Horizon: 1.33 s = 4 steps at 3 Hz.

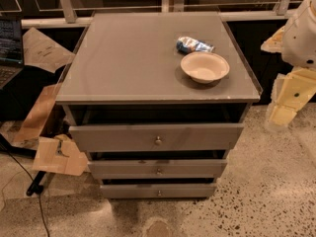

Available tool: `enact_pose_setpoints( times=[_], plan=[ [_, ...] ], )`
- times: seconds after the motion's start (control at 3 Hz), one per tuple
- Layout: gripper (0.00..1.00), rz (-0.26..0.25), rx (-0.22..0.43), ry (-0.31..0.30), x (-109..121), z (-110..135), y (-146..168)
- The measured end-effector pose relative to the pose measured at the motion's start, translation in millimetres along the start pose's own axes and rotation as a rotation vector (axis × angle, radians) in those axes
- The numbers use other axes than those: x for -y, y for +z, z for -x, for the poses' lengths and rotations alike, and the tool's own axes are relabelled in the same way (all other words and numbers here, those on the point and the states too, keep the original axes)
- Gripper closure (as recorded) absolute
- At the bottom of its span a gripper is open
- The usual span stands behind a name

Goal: Open top drawer

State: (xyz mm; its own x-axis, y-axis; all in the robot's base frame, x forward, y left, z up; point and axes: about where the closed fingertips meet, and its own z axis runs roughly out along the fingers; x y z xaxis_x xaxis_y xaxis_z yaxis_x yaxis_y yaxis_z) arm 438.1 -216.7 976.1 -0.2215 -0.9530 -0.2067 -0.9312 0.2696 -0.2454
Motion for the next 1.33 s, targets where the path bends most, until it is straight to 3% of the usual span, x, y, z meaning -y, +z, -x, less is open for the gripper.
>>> enact_pose_setpoints(
  times=[0.33,1.0,1.33],
  plan=[
    [0.00,0.000,0.004,0.000,-0.7,0.0,0.2],
    [0.00,-0.010,0.146,0.024,-23.7,-1.7,14.9],
    [0.00,-0.041,0.230,0.054,-32.7,2.4,38.9]
  ],
)
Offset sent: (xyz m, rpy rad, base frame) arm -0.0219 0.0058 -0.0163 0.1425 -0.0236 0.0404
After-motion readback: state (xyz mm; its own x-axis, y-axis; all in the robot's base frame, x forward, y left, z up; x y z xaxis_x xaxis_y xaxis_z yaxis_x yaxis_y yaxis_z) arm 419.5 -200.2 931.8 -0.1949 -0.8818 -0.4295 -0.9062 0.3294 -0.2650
